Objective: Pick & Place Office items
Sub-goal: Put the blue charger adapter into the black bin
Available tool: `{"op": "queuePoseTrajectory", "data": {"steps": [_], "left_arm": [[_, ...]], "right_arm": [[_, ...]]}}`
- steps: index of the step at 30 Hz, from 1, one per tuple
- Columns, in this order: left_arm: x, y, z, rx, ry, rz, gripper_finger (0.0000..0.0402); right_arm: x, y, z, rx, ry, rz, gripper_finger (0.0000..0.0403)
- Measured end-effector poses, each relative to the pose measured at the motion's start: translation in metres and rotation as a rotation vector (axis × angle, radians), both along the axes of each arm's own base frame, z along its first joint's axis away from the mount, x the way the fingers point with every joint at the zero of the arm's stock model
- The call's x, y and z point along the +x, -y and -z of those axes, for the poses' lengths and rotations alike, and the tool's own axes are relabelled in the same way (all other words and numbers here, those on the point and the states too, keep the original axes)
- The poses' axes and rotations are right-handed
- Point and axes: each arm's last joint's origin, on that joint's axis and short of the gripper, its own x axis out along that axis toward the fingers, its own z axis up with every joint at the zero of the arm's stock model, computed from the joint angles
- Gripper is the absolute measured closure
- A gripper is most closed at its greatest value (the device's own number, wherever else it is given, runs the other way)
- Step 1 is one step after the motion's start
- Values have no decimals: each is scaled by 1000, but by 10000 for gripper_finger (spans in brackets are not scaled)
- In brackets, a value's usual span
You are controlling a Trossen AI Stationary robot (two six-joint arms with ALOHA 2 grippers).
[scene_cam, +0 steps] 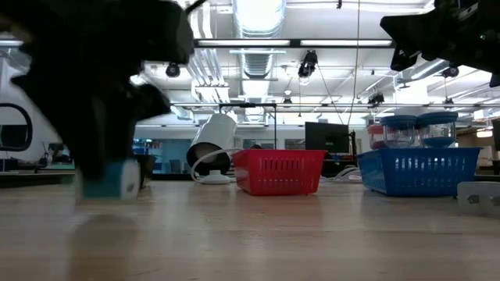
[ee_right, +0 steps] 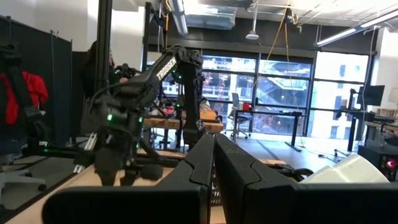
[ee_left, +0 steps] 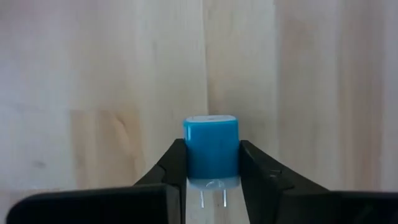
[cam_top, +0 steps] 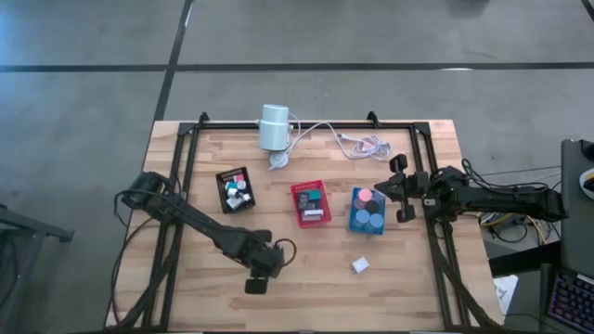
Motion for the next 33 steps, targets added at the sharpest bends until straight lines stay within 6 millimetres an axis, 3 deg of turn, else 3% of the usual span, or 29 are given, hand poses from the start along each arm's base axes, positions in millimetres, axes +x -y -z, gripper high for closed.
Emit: {"op": "queuePoseTrajectory", "data": {"steps": [4, 8, 12, 17, 24, 29, 33], "left_arm": [[-4, -7, -25, 26, 94, 23, 312], [-16, -18, -63, 72, 243, 22, 312], [-38, -32, -99, 61, 439, 35, 312], [-78, -55, -122, 68, 644, -7, 312], [-134, -88, -119, 158, 966, -133, 312], [-171, -109, -91, 205, 1063, -255, 312], [-189, -118, -64, 160, 1153, -299, 312]], "right_arm": [[0, 0, 0, 0, 0, 0, 392], [0, 0, 0, -1, -1, 0, 392], [0, 0, 1, -6, -6, 2, 392], [1, 0, 2, -9, -20, 3, 392], [1, 0, 2, -11, -23, 4, 392], [1, 0, 2, -12, -23, 4, 392], [1, 0, 2, -16, -23, 5, 392]]}}
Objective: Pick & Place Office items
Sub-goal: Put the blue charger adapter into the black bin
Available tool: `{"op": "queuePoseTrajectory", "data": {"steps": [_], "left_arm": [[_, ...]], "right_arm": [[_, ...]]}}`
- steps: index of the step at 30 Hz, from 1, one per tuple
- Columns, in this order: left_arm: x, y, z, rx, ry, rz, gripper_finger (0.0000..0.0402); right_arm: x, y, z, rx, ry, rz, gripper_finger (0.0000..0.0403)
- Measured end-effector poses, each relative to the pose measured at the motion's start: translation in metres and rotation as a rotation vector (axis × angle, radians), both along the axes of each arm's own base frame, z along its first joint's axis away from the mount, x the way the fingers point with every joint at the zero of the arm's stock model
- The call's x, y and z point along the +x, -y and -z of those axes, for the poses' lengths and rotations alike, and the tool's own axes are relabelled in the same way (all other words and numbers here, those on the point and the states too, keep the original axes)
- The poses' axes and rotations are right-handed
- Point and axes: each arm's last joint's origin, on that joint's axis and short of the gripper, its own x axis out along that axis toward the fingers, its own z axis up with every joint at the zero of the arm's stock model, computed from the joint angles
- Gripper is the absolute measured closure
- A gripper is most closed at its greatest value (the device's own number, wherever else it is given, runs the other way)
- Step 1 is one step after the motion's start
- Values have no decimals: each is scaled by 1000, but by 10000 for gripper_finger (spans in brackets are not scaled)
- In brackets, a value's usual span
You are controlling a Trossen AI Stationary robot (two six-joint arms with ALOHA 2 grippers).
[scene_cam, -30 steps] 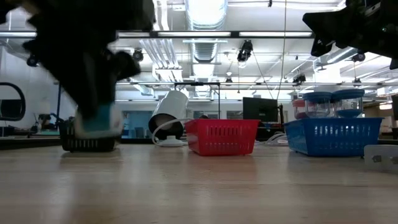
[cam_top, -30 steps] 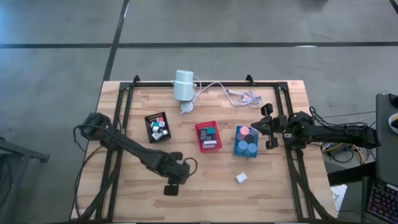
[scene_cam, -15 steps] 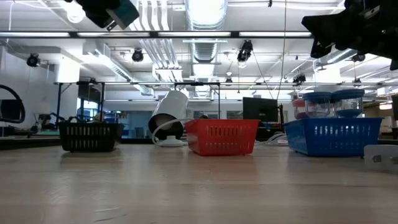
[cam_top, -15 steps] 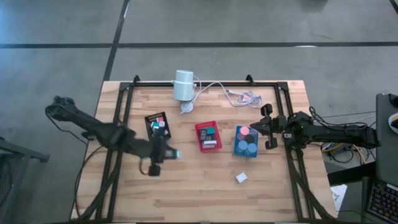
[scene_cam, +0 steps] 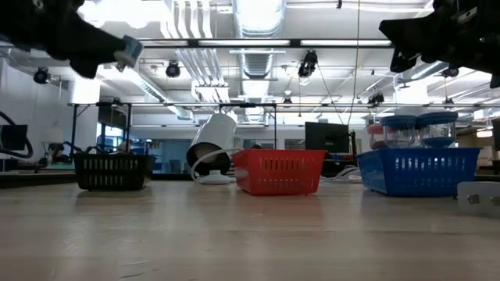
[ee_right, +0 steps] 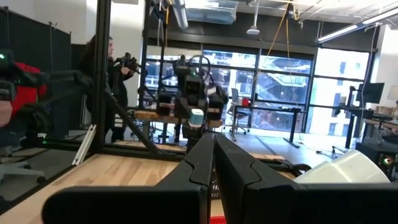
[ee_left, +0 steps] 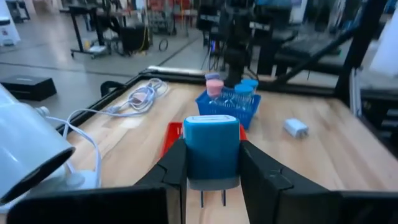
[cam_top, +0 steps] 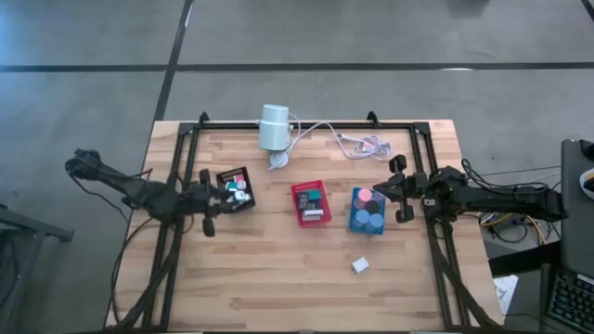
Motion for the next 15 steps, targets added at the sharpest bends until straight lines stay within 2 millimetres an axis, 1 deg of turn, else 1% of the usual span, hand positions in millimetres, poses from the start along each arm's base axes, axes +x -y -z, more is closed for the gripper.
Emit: {"op": "queuePoseTrajectory", "data": {"steps": [3, 7, 12, 15], "left_arm": [[-9, -4, 15, -17, 81, -7, 312], [-16, -10, 28, -33, 175, -94, 312], [-20, -12, 38, -22, 223, -120, 312], [-20, -14, 44, -3, 223, -160, 312]], "right_arm": [[0, 0, 0, 0, 0, 0, 392], [0, 0, 0, 1, 1, -1, 392], [0, 0, 0, 0, 2, 0, 392], [0, 0, 0, -2, 2, 0, 392]]}}
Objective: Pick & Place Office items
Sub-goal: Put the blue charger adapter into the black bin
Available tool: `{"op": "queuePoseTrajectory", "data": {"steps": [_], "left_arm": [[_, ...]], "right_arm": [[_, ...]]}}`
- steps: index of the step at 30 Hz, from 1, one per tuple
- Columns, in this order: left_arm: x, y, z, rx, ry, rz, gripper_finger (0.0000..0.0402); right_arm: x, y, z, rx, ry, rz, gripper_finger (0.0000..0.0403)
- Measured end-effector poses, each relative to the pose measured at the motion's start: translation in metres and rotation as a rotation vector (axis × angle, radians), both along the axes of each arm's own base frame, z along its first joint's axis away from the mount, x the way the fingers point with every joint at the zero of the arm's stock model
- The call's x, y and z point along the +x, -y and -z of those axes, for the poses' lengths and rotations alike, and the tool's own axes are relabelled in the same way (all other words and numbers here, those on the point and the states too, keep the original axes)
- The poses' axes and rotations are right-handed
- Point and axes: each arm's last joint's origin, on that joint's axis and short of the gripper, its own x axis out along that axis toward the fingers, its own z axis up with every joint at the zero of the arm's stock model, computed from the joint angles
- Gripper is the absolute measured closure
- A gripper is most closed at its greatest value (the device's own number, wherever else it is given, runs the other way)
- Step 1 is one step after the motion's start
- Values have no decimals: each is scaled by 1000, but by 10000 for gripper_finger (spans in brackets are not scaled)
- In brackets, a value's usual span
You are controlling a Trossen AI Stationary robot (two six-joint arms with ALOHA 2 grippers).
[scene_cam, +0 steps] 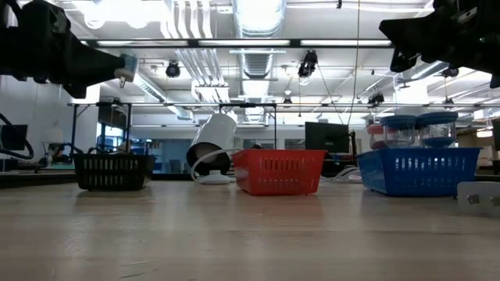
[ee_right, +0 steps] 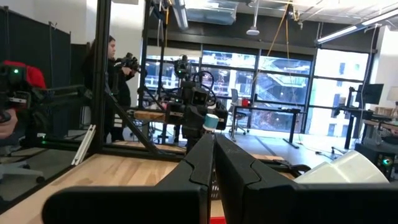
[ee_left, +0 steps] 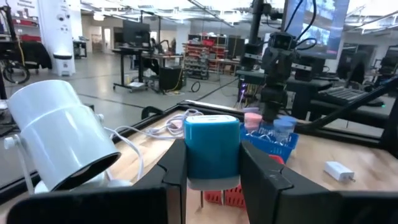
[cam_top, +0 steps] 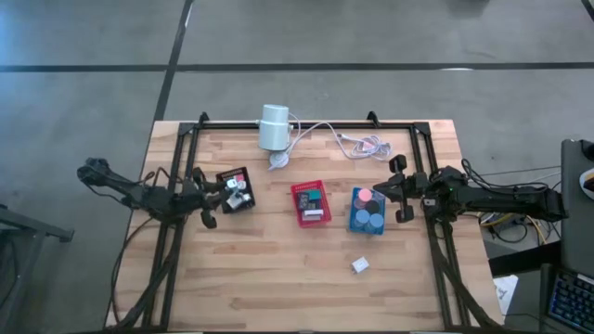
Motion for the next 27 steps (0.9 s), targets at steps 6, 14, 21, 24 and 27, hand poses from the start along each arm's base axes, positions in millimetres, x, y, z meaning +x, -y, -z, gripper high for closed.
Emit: {"op": "queuePoseTrajectory", "data": {"steps": [6, 14, 21, 24, 27], "left_arm": [[0, 0, 2, 18, -10, -5, 312], [0, 0, 1, -3, -2, -4, 312], [-3, -3, -44, -60, 12, -60, 312], [-1, -4, -64, -54, -73, -122, 312], [5, -3, -77, -66, -190, -170, 312]], "right_arm": [[0, 0, 0, -6, 1, 1, 392], [0, 0, 0, -6, 1, 1, 392], [0, 0, 0, -12, 1, 3, 392], [0, 0, 0, -12, 1, 3, 392], [0, 0, 0, -12, 2, 3, 392]]}}
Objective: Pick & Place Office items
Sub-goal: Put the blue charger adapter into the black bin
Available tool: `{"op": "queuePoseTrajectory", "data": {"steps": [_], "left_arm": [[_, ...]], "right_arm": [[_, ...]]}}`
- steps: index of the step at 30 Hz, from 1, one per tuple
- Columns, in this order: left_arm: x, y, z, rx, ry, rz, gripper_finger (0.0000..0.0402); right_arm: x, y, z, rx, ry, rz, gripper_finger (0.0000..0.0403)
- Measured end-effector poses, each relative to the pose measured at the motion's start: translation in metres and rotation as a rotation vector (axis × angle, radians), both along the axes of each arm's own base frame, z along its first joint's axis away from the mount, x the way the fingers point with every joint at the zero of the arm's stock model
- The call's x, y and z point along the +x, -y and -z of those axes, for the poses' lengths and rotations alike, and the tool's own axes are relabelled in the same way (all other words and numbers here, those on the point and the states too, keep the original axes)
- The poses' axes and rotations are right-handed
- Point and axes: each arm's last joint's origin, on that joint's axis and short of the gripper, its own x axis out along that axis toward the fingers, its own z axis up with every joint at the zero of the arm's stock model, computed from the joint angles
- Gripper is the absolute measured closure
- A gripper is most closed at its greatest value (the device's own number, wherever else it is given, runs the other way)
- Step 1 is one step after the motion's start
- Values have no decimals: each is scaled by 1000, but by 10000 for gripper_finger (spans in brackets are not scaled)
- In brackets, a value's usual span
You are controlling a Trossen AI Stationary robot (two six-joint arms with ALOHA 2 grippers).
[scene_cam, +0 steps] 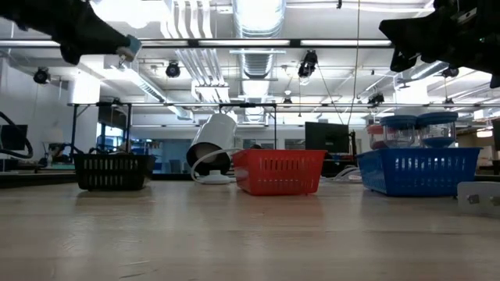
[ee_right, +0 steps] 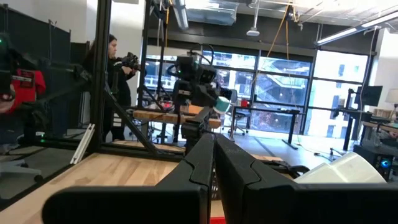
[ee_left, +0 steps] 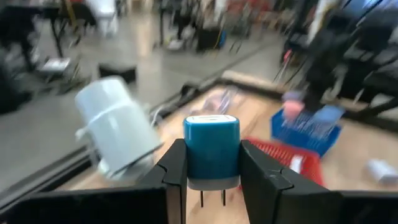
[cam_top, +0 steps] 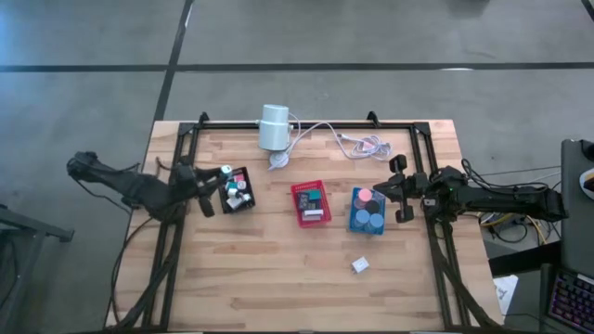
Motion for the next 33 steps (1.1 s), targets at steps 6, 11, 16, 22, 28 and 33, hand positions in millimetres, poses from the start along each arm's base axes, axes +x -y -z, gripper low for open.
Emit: {"op": "queuePoseTrajectory", "data": {"steps": [6, 11, 16, 22, 28, 33], "left_arm": [[24, 1, -2, -57, -250, -113, 312], [51, 4, 16, -111, -442, -60, 312], [69, 9, 38, -151, -580, -23, 312], [80, 12, 56, -187, -669, -24, 312], [88, 13, 70, -193, -739, -49, 312], [92, 13, 82, -202, -777, -76, 312]], "right_arm": [[0, 0, 0, -1, 3, 0, 392], [0, 0, 0, 3, 2, -1, 392], [0, 0, 0, 3, 0, -1, 392], [0, 0, 0, 1, -1, -1, 392], [0, 0, 0, 0, -1, -1, 392], [0, 0, 0, 0, -2, -1, 392]]}}
